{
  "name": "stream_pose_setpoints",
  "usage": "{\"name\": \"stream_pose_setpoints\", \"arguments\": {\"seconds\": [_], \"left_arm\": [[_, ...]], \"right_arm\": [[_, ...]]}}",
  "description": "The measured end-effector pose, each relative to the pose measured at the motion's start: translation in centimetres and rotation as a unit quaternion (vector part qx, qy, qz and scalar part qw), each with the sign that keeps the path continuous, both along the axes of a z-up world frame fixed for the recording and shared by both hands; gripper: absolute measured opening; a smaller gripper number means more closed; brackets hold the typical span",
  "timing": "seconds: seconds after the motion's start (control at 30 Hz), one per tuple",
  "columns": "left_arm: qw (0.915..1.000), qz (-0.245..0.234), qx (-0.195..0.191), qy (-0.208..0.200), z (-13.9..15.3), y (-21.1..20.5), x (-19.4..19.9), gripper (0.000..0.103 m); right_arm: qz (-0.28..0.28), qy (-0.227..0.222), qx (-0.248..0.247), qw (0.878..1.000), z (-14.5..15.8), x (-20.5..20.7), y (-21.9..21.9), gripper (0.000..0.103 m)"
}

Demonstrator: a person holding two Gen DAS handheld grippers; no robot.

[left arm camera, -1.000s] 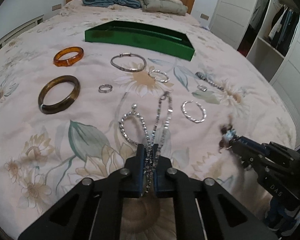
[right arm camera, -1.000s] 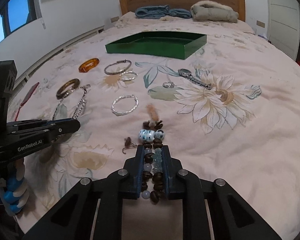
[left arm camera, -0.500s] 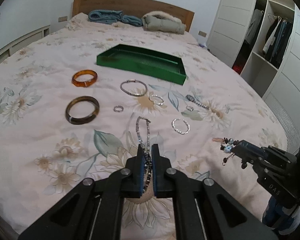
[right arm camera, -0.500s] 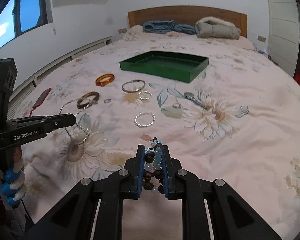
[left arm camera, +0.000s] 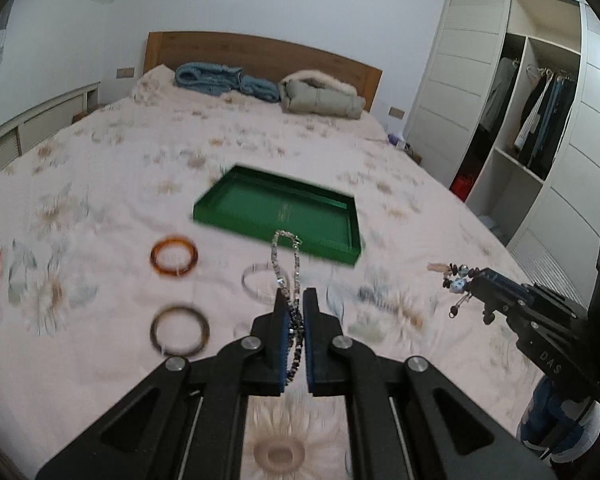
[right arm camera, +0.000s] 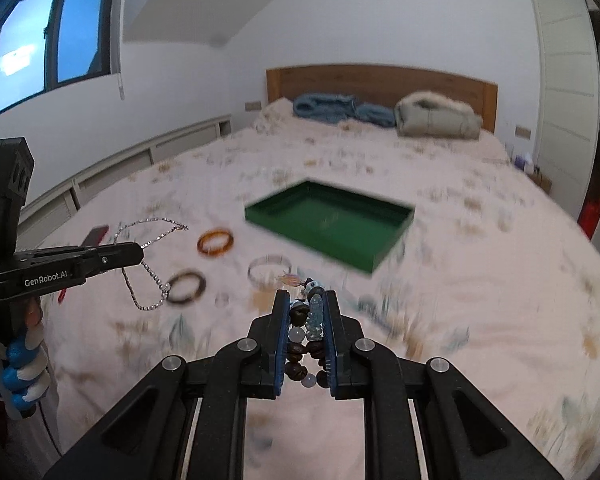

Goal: Organize jewelry
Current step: 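Carry the necklace with the left tool while the right tool carries the bracelet into the green tray, releasing both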

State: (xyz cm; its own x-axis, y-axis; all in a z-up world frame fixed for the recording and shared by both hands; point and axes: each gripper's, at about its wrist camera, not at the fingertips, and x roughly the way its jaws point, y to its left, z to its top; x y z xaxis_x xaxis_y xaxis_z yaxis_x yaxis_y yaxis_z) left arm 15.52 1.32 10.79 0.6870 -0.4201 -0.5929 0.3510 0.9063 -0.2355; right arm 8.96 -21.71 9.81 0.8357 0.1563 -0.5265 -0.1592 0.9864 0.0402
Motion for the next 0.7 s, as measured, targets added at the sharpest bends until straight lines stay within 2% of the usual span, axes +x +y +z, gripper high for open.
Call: {"name": "stream_pose_setpoints", "arguments": {"seconds": [0.17, 0.33, 0.5, 0.7], "left_arm": [[1.0, 0.002, 0.001, -0.005, 2.5, -1.5, 5.6, 0.006], [0.9999, 0.012, 0.001, 0.011, 2.2, -2.9, 12.7, 0.006], [0.9989, 0.013, 0.026, 0.038, -1.0, -5.6, 20.2, 0.006], [0.996, 0.005, 0.047, 0.075, -6.7, -9.2, 26.6, 0.006]], "right_arm": [[-0.002, -0.019, -0.009, 1.0, 3.4, 5.6, -0.4, 0.016], [-0.015, -0.018, -0.001, 1.0, 3.7, 12.2, -1.6, 0.016], [-0.027, 0.015, 0.002, 1.0, -0.1, 18.8, -3.2, 0.016], [-0.023, 0.073, 0.01, 0.997, -7.0, 25.6, -3.4, 0.016]]}}
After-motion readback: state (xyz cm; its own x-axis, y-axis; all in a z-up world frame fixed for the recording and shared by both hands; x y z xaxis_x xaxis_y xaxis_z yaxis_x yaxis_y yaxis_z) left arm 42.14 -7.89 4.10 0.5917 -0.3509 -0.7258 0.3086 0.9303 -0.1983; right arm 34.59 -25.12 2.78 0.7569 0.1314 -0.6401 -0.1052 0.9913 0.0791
